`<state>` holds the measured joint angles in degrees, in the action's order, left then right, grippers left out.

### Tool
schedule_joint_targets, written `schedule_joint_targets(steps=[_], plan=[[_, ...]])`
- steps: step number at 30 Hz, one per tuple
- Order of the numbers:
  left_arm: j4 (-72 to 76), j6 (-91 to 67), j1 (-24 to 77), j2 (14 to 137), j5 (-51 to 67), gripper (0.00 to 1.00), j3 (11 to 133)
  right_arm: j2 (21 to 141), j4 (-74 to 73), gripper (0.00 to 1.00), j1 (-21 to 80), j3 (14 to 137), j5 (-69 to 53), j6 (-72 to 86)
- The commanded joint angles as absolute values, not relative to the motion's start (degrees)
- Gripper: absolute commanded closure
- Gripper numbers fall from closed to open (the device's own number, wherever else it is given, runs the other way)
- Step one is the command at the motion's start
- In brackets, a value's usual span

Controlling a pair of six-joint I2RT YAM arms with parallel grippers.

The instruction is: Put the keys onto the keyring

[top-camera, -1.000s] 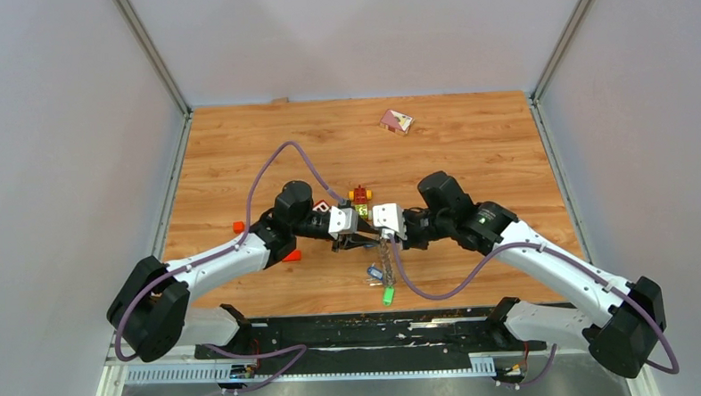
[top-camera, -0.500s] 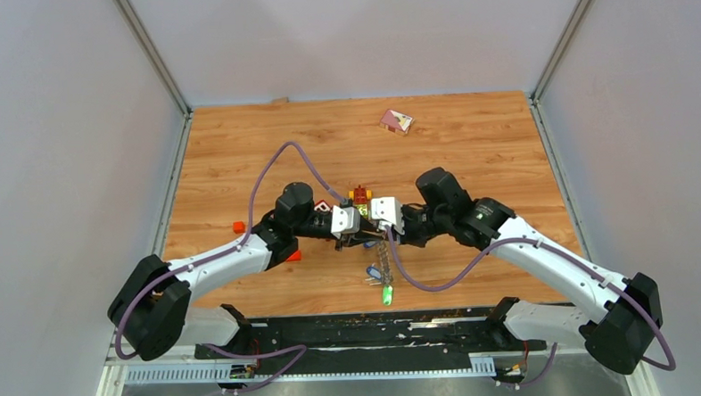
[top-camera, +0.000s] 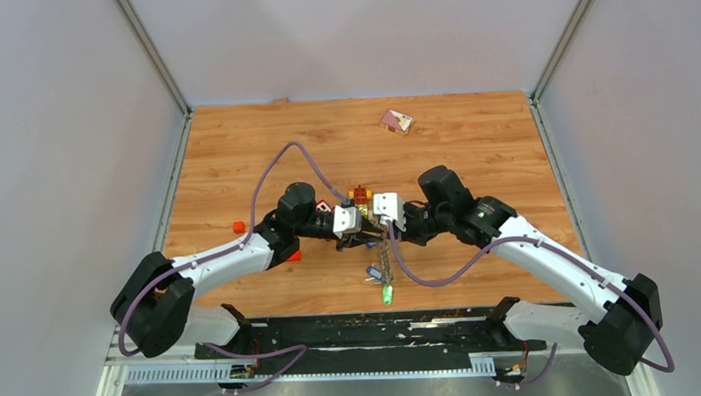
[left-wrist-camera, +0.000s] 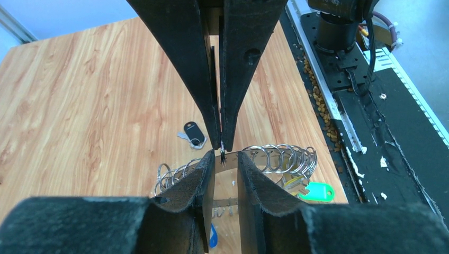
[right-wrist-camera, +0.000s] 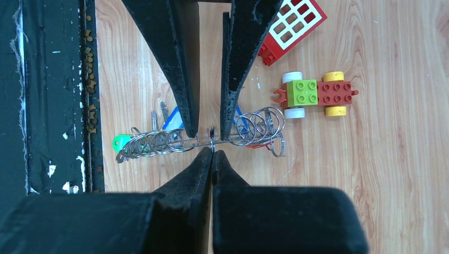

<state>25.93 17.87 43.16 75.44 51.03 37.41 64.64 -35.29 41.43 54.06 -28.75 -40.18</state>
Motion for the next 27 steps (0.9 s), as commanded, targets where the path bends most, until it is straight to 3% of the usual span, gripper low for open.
schedule_joint_targets(steps=[1, 10, 15, 19, 27], plan=[[26.4, 17.1, 43.7, 76.3, 50.8, 0.71, 37.7, 64.2, -32.2, 1.0, 41.2, 57.3, -30.6, -38.9], [26.3, 16.5, 43.9, 76.5, 51.0, 0.83, 38.6, 64.8, -32.2, 1.0, 41.1, 57.5, -30.8, -39.0], [26.4, 16.3, 43.9, 76.7, 51.2, 1.0, 38.7, 65.1, -32.1, 1.0, 41.1, 57.6, -31.1, -38.9], [28.8, 15.3, 43.9, 76.0, 52.2, 1.0, 37.7, 64.3, -31.7, 0.99, 40.6, 57.3, -32.1, -38.6], [42.9, 9.0, 43.9, 74.7, 56.8, 1.0, 32.2, 58.5, -29.4, 0.81, 37.3, 52.7, -41.4, -41.8]])
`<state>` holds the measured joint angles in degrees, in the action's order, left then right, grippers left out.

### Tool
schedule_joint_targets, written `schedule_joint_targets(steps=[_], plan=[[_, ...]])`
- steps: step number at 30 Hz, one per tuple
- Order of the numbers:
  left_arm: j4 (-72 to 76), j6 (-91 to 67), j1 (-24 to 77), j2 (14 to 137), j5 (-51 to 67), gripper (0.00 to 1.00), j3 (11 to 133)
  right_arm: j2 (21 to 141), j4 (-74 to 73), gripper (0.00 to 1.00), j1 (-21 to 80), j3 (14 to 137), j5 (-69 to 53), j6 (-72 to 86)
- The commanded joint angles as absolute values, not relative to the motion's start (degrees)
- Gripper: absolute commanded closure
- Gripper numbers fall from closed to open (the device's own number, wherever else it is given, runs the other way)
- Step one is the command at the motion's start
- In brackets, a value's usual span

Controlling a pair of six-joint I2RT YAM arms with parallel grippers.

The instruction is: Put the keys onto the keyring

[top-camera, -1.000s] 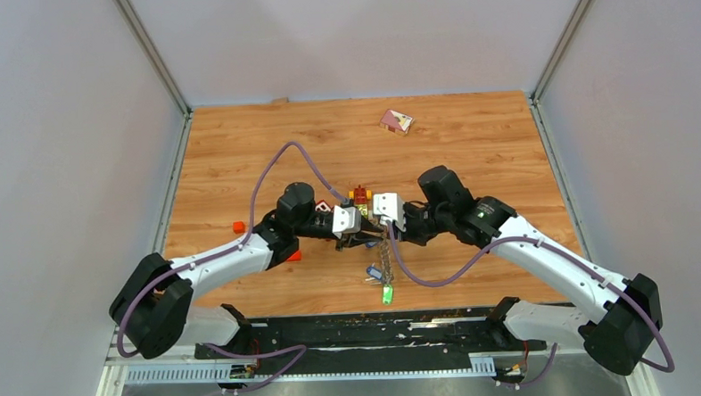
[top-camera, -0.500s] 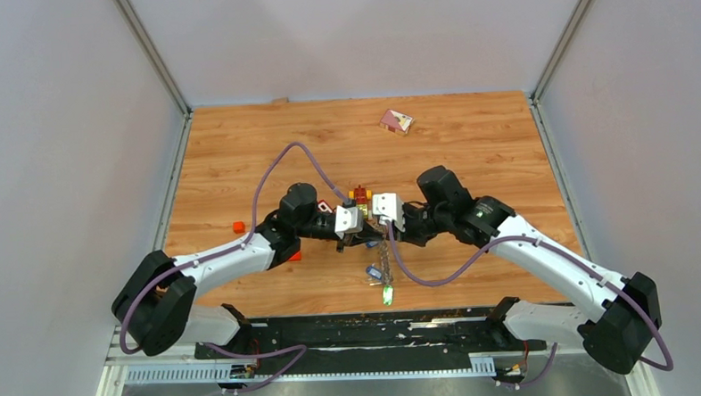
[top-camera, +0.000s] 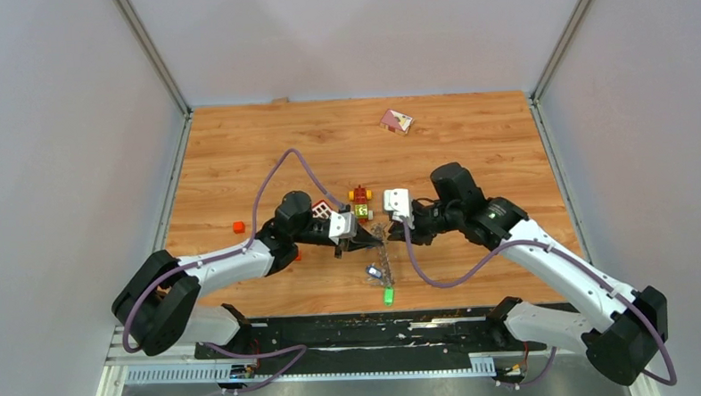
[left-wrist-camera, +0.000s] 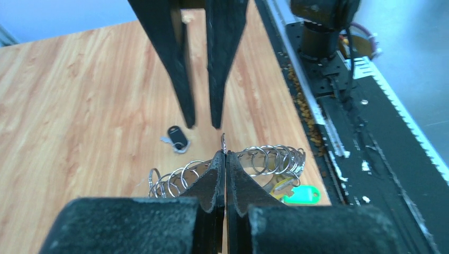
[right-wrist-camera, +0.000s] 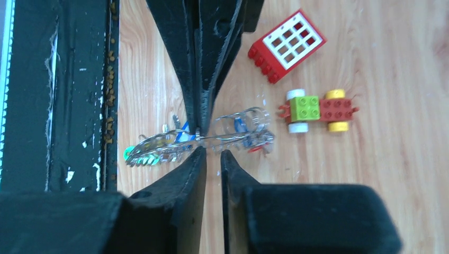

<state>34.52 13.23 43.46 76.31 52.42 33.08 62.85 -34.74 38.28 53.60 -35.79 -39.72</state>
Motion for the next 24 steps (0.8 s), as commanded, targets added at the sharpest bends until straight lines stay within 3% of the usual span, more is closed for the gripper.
schedule_joint_targets(steps=[1, 7, 12, 18, 24], plan=[[43.5, 8.7, 43.9, 74.8, 56.9, 1.0, 32.0, 57.9, -29.2, 0.8, 37.3, 52.3, -41.8, -42.2], [46.4, 6.8, 43.7, 75.0, 57.0, 1.0, 31.3, 57.9, -31.4, 0.69, 37.2, 51.6, -44.0, -44.6], [47.0, 6.0, 43.5, 75.0, 55.7, 1.0, 31.4, 59.3, -33.5, 0.66, 37.3, 51.8, -46.3, -46.4], [46.6, 6.2, 43.5, 75.0, 54.9, 1.0, 31.3, 59.8, -33.6, 0.66, 37.2, 51.8, -46.2, -46.5], [46.5, 5.9, 43.4, 74.7, 55.3, 1.0, 31.5, 61.3, -32.8, 0.74, 37.2, 52.0, -44.3, -45.6]])
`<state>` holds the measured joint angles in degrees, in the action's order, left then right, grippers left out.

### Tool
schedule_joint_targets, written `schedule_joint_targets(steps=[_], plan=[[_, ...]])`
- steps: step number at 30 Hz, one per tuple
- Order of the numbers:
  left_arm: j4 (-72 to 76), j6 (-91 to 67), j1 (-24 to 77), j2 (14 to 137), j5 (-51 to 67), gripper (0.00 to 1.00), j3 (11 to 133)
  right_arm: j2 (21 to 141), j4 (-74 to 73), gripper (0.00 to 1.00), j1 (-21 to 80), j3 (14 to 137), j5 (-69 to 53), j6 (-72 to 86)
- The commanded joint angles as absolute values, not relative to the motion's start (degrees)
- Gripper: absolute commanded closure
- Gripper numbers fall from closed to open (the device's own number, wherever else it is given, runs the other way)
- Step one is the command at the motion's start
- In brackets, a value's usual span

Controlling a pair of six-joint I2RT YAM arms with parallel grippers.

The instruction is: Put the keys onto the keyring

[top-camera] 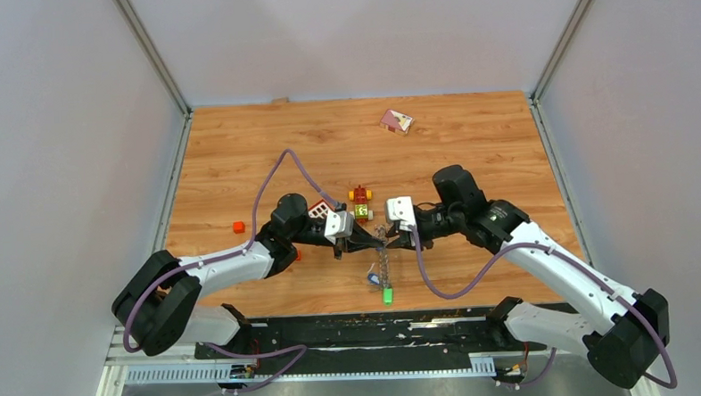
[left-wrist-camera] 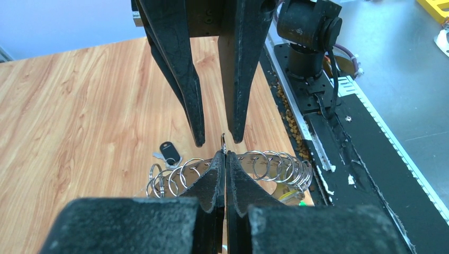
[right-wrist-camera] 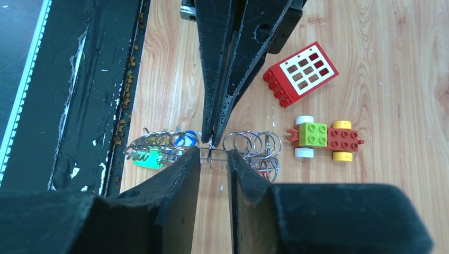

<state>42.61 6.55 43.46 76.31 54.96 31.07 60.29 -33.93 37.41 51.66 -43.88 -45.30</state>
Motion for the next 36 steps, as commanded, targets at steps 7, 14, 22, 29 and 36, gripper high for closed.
schedule_joint_targets(steps=[7, 14, 22, 29, 36], plan=[[46.5, 5.5, 43.4, 74.9, 55.5, 1.0, 31.6, 62.2, -32.5, 0.8, 37.2, 51.9, -43.1, -45.4], [46.3, 5.2, 43.4, 74.9, 55.4, 1.0, 31.7, 62.8, -32.4, 0.81, 37.3, 51.9, -42.8, -45.1], [45.6, 5.5, 43.5, 75.2, 55.3, 1.0, 32.0, 63.5, -32.4, 0.81, 38.3, 52.1, -41.9, -44.9], [44.7, 5.9, 43.4, 75.4, 55.2, 1.0, 32.2, 63.9, -32.4, 0.86, 39.2, 52.4, -41.8, -44.7], [44.4, 5.9, 43.4, 75.5, 55.1, 1.0, 32.3, 63.9, -32.5, 0.98, 39.4, 52.4, -41.5, -45.0]])
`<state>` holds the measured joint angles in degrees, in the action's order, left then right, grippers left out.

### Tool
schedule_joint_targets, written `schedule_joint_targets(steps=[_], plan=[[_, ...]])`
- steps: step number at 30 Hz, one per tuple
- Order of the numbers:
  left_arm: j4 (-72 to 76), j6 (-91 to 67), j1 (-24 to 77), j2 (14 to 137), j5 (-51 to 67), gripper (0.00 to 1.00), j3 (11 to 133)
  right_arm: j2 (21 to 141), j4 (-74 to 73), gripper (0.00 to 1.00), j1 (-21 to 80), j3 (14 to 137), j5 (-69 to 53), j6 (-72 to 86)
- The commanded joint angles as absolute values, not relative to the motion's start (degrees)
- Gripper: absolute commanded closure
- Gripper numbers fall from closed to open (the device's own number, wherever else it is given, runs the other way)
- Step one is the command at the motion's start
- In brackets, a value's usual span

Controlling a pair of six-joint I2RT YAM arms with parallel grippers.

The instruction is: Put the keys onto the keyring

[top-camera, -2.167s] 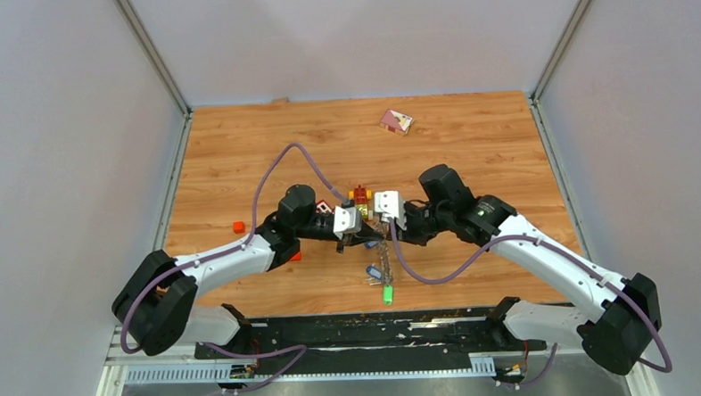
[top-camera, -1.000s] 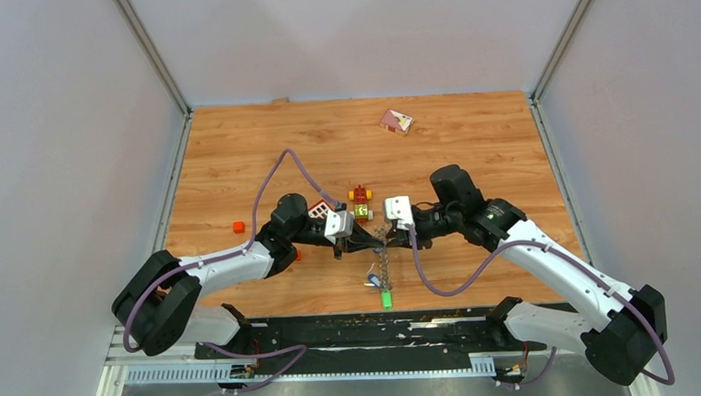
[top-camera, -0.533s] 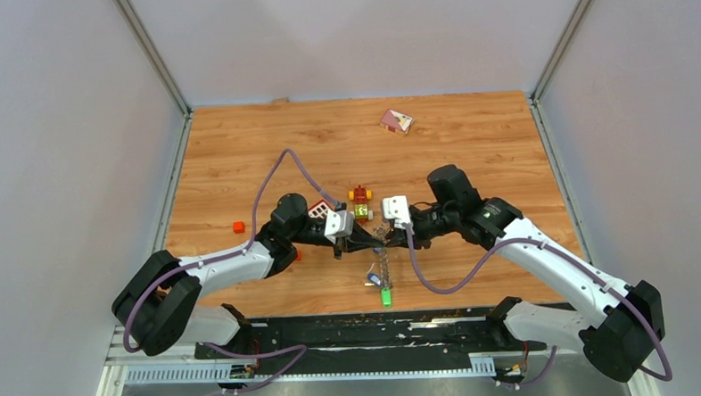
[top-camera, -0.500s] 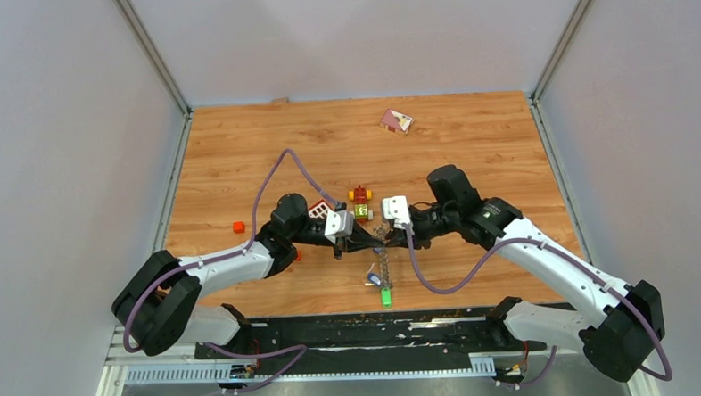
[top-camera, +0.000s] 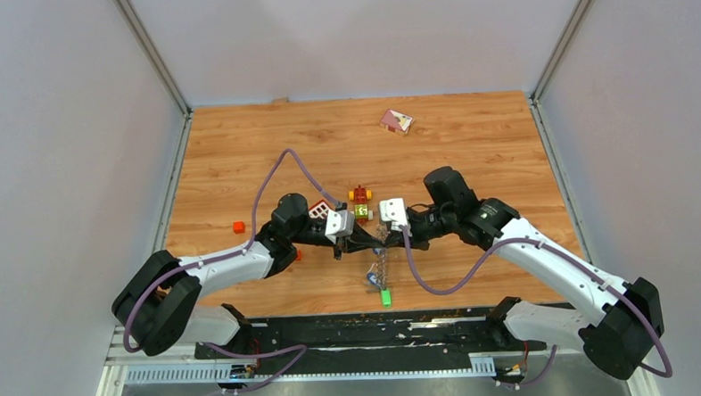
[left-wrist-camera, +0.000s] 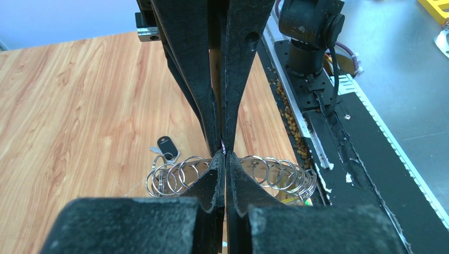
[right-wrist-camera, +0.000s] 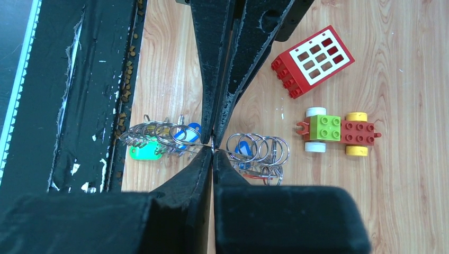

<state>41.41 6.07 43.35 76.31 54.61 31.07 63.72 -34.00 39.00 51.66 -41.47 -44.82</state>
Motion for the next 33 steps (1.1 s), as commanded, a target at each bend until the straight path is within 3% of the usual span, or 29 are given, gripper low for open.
schedule_joint_targets(steps=[1, 9, 16, 19, 21, 27, 33], plan=[[44.3, 6.0, 43.4, 75.4, 55.2, 1.0, 32.4, 63.8, -32.6, 1.0, 39.4, 52.4, -41.5, -45.1], [40.8, 7.9, 43.3, 75.5, 54.2, 0.99, 33.8, 62.1, -33.2, 1.0, 39.4, 52.0, -40.0, -47.3], [33.1, 11.4, 41.5, 74.7, 52.4, 0.61, 36.6, 59.0, -35.9, 1.0, 37.5, 52.1, -37.5, -47.3], [30.2, 12.4, 39.9, 73.8, 52.4, 0.39, 38.0, 57.2, -38.8, 1.0, 35.1, 52.8, -37.7, -47.0], [26.8, 13.8, 39.1, 73.7, 51.5, 0.35, 39.9, 55.5, -40.1, 1.0, 32.0, 53.2, -39.0, -46.3], [10.5, 14.3, 39.0, 79.1, 43.6, 0.33, 51.0, 52.3, -41.2, 1.0, 20.5, 55.9, -39.9, -41.8], [5.5, 14.3, 39.2, 87.0, 40.1, 0.32, 58.6, 51.2, -41.5, 1.0, 12.1, 59.6, -38.3, -37.8]])
